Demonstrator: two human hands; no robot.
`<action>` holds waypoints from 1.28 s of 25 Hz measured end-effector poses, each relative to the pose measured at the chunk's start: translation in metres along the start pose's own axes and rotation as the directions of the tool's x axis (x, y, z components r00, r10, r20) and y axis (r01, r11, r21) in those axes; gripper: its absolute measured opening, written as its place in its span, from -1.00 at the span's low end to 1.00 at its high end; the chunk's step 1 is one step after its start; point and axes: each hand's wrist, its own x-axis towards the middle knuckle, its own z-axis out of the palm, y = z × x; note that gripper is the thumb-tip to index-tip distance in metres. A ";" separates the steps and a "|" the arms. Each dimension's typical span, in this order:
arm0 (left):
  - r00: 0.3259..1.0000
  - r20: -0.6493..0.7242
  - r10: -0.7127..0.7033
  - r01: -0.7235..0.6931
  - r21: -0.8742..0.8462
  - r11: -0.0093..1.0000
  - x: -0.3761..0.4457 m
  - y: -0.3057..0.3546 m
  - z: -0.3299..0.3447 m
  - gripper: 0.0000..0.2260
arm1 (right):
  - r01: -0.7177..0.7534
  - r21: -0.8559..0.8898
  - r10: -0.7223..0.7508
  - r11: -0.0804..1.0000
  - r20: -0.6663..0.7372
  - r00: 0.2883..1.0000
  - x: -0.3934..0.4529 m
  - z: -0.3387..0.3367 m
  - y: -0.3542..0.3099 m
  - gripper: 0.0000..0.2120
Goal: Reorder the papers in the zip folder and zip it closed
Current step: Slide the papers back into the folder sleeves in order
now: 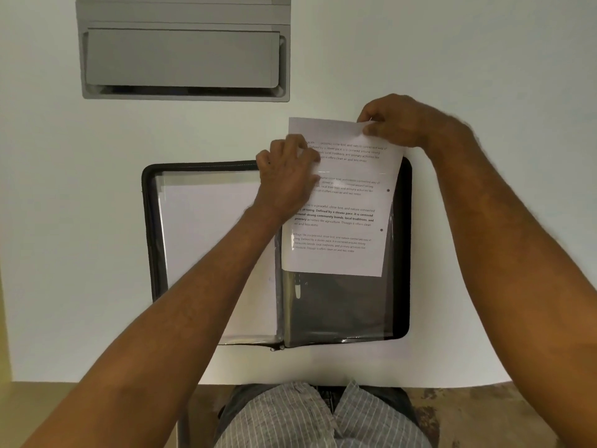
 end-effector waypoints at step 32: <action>0.993 0.001 0.120 -0.119 0.136 0.983 0.000 0.042 0.033 -0.73 | 0.034 -0.104 -0.026 0.994 0.080 0.996 0.011 0.021 -0.024 -0.76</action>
